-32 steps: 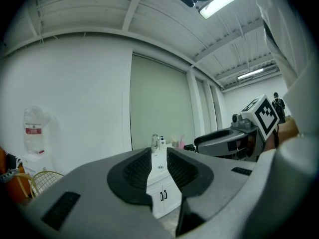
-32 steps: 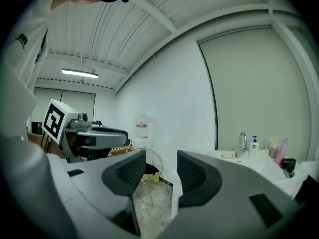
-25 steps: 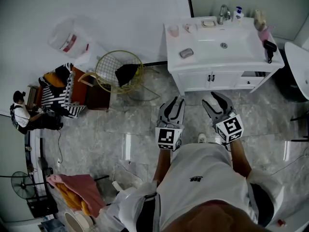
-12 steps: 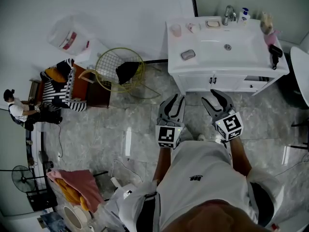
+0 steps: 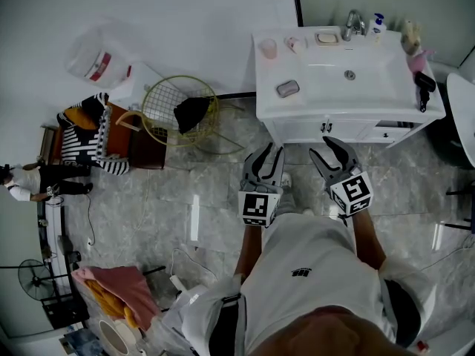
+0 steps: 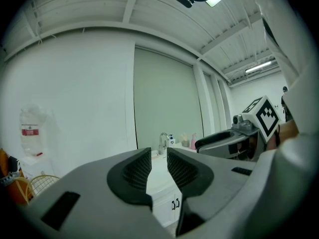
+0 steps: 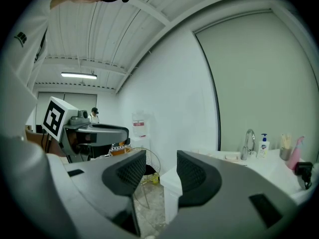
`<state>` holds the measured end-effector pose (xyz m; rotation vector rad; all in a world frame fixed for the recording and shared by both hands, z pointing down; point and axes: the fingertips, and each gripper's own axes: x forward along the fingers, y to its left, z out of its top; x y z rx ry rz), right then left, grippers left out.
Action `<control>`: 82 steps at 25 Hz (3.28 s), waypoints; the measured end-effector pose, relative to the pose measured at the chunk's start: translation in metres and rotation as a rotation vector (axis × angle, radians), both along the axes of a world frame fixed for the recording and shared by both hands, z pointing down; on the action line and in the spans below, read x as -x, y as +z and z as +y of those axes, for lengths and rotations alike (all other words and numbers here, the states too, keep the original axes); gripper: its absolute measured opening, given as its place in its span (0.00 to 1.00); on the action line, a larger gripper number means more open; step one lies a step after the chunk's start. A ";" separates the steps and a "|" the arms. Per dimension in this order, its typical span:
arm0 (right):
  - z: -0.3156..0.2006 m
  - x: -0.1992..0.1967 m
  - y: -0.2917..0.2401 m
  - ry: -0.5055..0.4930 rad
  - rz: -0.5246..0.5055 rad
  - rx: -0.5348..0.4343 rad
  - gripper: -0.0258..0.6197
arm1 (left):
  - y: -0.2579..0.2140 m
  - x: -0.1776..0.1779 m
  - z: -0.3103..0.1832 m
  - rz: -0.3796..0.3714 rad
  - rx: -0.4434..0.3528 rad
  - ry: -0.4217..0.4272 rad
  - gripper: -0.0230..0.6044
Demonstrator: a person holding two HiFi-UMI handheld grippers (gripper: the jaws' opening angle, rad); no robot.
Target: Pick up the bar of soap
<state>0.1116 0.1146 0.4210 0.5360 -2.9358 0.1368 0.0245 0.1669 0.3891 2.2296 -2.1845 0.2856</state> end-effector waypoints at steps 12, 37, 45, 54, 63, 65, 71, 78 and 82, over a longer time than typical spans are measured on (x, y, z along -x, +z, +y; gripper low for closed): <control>-0.043 0.042 0.001 0.052 0.022 0.002 0.36 | 0.001 0.046 -0.046 0.009 0.003 0.047 0.20; -0.141 0.156 0.013 0.229 0.091 0.003 0.36 | 0.014 0.165 -0.155 0.038 0.011 0.233 0.20; -0.165 0.169 0.021 0.287 0.118 0.011 0.36 | 0.023 0.187 -0.184 0.052 0.022 0.281 0.20; -0.189 0.165 0.036 0.320 0.147 0.047 0.36 | 0.040 0.182 -0.217 0.066 0.059 0.331 0.20; -0.232 0.169 0.052 0.266 0.135 0.082 0.36 | 0.057 0.183 -0.254 0.068 0.103 0.286 0.20; -0.244 0.171 0.055 0.241 0.129 0.083 0.36 | 0.062 0.182 -0.266 0.069 0.114 0.274 0.20; -0.276 0.176 0.069 0.170 0.150 0.089 0.36 | 0.077 0.179 -0.299 0.061 0.157 0.254 0.20; -0.301 0.179 0.093 0.075 0.180 0.104 0.35 | 0.102 0.171 -0.325 0.053 0.236 0.272 0.20; -0.311 0.182 0.109 0.013 0.207 0.121 0.35 | 0.119 0.167 -0.335 0.052 0.285 0.282 0.21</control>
